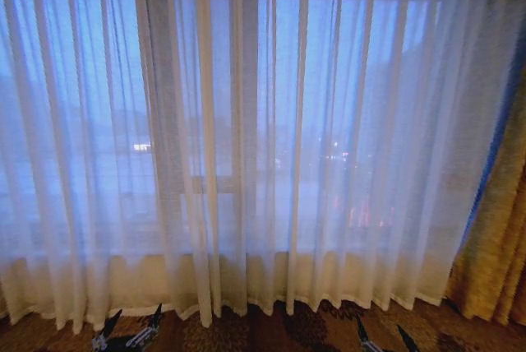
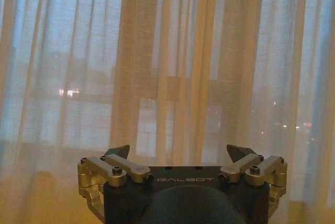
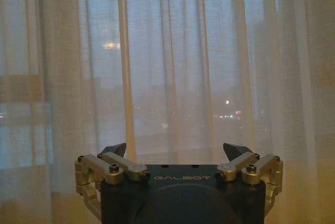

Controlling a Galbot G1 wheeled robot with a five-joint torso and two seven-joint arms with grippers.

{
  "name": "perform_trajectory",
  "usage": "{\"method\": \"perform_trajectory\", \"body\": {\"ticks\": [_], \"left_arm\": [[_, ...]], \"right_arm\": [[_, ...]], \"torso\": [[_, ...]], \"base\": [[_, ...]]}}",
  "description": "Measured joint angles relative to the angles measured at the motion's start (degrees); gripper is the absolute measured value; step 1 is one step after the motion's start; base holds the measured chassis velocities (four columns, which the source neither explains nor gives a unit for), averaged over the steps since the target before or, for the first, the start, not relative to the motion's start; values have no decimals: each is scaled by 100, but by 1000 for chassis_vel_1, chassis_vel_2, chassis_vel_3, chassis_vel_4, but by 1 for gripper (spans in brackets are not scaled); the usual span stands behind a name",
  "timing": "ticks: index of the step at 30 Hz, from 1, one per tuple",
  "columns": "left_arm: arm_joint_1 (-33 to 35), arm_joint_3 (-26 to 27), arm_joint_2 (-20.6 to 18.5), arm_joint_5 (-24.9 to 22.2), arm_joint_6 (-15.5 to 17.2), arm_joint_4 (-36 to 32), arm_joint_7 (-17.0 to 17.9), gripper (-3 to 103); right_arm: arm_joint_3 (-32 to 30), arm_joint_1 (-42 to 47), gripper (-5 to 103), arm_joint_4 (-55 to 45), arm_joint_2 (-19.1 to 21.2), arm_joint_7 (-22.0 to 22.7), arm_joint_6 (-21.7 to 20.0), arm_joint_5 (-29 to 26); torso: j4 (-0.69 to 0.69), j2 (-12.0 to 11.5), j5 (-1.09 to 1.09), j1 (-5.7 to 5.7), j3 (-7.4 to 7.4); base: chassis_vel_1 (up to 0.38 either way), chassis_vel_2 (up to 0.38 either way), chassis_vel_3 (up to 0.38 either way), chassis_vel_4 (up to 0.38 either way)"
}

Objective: Open the curtains by pulling them apart, changing their state from closed to fully open.

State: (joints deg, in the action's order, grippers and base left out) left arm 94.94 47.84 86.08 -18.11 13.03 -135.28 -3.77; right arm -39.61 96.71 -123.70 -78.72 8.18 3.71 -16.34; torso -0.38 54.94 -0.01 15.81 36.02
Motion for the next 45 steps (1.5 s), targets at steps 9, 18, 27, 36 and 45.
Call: {"method": "perform_trajectory", "body": {"ticks": [9,18,27,36,45], "left_arm": [[16,11,69,113,-49,16,-13,100],[14,20,20,129,-48,25,-32,100],[38,20,8,147,-48,42,-51,100],[63,48,1,180,-58,44,-178,100],[84,69,-5,192,-72,38,-197,100]], "right_arm": [[-12,20,100,19,0,-22,30,12],[-19,32,100,25,0,-28,46,7],[-17,57,100,59,0,-54,144,10],[-51,64,100,137,0,-336,340,40],[-76,57,100,237,0,-471,497,178]], "torso": [[0,0,0,0,0],[0,0,0,0,0],[0,0,0,0,0],[0,0,0,0,0],[0,0,0,0,0]], "base": [[0,0,0,0],[0,0,0,0],[0,0,0,0],[0,0,0,0],[0,0,0,0]]}}
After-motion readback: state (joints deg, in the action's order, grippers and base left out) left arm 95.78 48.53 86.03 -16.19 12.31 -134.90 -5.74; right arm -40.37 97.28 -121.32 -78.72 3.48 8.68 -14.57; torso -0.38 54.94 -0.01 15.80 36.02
